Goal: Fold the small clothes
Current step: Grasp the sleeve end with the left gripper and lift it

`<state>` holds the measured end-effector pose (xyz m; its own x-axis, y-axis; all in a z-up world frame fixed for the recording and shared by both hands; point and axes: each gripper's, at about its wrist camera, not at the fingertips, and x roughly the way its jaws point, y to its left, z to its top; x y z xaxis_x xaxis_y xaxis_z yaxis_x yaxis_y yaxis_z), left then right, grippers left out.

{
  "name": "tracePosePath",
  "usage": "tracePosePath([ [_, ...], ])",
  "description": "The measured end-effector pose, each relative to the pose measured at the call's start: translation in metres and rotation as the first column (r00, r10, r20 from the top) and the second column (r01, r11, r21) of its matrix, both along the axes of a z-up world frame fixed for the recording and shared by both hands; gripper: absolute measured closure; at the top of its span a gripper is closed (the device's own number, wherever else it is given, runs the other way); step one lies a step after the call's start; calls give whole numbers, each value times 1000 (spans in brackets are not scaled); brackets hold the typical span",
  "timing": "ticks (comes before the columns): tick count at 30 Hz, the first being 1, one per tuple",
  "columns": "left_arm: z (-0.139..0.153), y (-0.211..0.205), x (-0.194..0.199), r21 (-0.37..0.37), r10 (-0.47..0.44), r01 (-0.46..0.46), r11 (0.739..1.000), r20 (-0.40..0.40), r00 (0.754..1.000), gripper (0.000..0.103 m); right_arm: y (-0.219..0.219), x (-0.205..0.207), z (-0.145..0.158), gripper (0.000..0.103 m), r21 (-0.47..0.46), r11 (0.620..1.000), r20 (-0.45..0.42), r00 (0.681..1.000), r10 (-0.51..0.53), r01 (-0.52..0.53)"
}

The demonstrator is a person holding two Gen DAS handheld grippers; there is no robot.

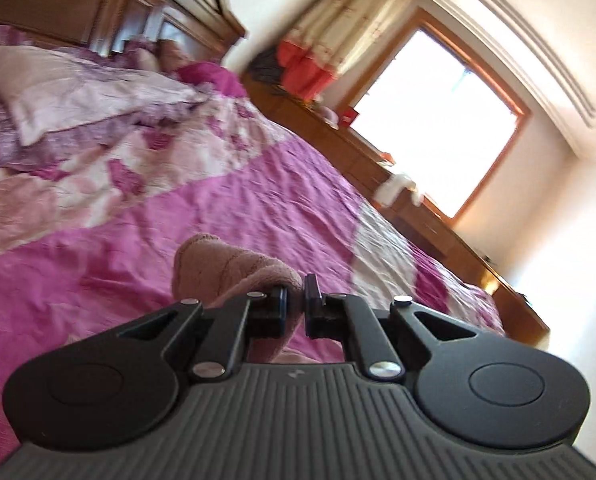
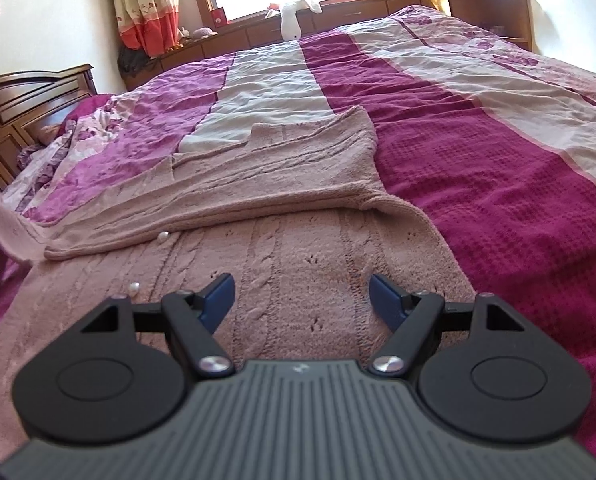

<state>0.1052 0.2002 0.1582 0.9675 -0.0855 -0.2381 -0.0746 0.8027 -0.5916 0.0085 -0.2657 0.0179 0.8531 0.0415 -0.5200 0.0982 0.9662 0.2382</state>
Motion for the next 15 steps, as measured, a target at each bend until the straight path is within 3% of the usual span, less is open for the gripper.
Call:
tracePosePath([
  [15, 13, -97, 19, 66, -173, 172, 983, 11, 985, 95, -6, -2, -5, 28, 42, 999, 13, 1000, -8, 8],
])
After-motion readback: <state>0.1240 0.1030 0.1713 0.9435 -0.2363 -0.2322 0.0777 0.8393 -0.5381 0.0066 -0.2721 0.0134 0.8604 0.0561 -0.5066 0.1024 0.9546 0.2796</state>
